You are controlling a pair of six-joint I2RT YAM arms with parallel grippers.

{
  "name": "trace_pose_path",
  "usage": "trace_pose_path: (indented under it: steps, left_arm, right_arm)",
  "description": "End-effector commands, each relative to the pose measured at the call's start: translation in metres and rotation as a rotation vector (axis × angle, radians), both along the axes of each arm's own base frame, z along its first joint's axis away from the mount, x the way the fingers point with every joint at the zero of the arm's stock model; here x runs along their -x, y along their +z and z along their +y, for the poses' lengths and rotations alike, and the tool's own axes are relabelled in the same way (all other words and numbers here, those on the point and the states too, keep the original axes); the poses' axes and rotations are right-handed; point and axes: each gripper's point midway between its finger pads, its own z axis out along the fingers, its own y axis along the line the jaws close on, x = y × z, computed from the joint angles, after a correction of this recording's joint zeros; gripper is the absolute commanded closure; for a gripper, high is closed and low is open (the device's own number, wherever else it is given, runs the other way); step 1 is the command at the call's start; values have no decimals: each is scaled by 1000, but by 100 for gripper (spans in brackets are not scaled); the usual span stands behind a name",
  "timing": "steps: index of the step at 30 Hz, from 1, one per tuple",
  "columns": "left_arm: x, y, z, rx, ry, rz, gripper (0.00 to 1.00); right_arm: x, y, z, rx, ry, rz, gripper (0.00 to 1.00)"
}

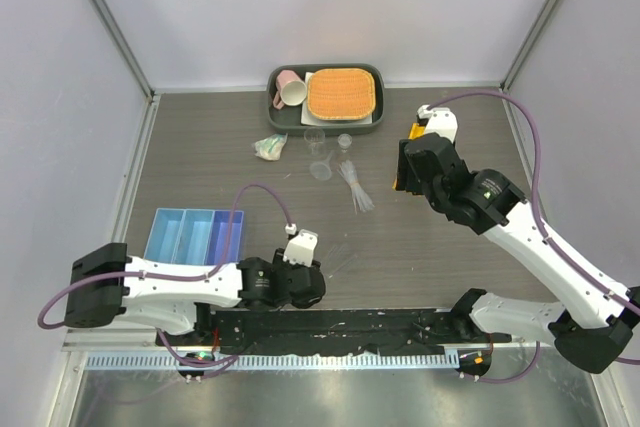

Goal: Organize the chemistry lab equipment

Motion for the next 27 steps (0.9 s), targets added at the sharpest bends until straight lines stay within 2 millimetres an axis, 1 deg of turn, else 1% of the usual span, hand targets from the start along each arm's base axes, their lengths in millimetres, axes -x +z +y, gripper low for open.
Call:
trace_pose_path:
  steps: [1,8,13,24,27]
  left_arm:
    - [-2,-6,5,-20,36,-19,44]
    - [1,-16,10,-43,32,-3,45]
    - [6,-23,9,-40,18,20,47]
    - [9,-42,1,-81,-16,42,50]
    - [10,-46,-1,-99,-31,46,53]
  right_arm:
    - [2,11,4,-52,1,-37,41]
    - [2,7,9,-55,15,-32,42]
    - [2,2,11,-52,20,-28,42]
    - [3,-6,13,-51,29,-22,41]
    - [4,-7,12,-50,28,-24,42]
